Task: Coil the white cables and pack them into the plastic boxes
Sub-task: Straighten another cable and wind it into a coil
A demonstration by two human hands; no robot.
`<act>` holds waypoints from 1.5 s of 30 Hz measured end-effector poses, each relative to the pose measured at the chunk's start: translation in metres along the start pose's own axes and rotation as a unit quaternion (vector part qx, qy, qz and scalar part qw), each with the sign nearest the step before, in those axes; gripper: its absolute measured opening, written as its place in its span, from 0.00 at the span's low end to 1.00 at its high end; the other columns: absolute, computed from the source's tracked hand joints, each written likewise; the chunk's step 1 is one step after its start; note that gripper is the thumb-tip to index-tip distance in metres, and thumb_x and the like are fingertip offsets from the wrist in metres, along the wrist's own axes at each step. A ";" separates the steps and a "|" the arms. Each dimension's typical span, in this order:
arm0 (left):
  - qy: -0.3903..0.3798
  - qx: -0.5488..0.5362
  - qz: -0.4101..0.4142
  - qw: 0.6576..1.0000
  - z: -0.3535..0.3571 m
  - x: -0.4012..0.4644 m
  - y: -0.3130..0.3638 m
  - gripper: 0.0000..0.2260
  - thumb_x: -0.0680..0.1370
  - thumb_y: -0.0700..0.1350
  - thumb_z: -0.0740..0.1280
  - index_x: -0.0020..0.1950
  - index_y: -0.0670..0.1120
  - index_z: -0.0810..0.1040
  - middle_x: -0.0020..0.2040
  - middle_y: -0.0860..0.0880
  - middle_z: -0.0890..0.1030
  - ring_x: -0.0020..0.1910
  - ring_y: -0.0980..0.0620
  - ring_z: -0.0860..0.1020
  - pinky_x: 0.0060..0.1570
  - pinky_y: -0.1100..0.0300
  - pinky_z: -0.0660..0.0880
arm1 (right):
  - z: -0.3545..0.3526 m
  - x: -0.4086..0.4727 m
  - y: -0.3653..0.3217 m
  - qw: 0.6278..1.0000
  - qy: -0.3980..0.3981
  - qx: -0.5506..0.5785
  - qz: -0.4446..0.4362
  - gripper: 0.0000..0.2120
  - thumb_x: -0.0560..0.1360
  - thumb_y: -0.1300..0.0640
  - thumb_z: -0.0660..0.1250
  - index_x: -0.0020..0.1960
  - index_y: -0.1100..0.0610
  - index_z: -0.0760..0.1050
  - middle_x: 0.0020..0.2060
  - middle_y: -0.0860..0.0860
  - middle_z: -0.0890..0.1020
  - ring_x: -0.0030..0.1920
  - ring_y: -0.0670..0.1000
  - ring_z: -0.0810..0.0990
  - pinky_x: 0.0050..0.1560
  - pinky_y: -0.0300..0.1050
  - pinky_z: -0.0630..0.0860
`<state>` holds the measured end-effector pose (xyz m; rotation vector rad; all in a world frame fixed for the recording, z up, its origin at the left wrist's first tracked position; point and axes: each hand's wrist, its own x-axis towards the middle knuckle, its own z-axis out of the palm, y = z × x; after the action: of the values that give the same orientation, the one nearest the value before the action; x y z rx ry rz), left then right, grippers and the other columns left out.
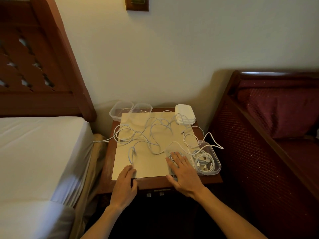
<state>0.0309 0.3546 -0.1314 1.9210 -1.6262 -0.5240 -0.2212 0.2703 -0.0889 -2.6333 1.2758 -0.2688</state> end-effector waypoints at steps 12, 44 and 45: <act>0.026 0.181 0.016 0.983 -0.017 0.051 -0.038 0.23 0.82 0.52 0.47 0.76 0.48 0.65 0.76 0.52 0.64 0.76 0.54 0.59 0.75 0.55 0.55 | -0.045 0.172 -0.061 0.984 0.156 0.083 -0.015 0.12 0.79 0.57 0.59 0.57 0.56 0.79 0.56 0.51 0.81 0.58 0.52 0.76 0.53 0.51 0.76; -0.088 0.158 0.002 0.984 -0.026 0.052 -0.042 0.39 0.72 0.60 0.31 0.80 0.46 0.51 0.80 0.50 0.51 0.79 0.52 0.47 0.73 0.60 0.41 | 0.005 -0.011 -0.082 0.953 0.261 0.044 -0.144 0.04 0.75 0.62 0.70 0.48 0.55 0.80 0.41 0.48 0.83 0.45 0.46 0.81 0.66 0.54 0.72; -0.096 0.154 0.003 0.983 -0.027 0.050 -0.041 0.38 0.73 0.60 0.33 0.80 0.46 0.52 0.80 0.49 0.51 0.79 0.51 0.47 0.73 0.61 0.41 | 0.014 -0.017 -0.080 0.956 0.254 0.041 -0.144 0.04 0.74 0.63 0.70 0.47 0.55 0.80 0.41 0.48 0.83 0.45 0.45 0.81 0.65 0.54 0.73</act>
<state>0.0883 0.3146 -0.1345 2.1411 -1.9304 -0.4893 -0.1682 0.3337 -0.0826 -2.7687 0.9555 -1.0783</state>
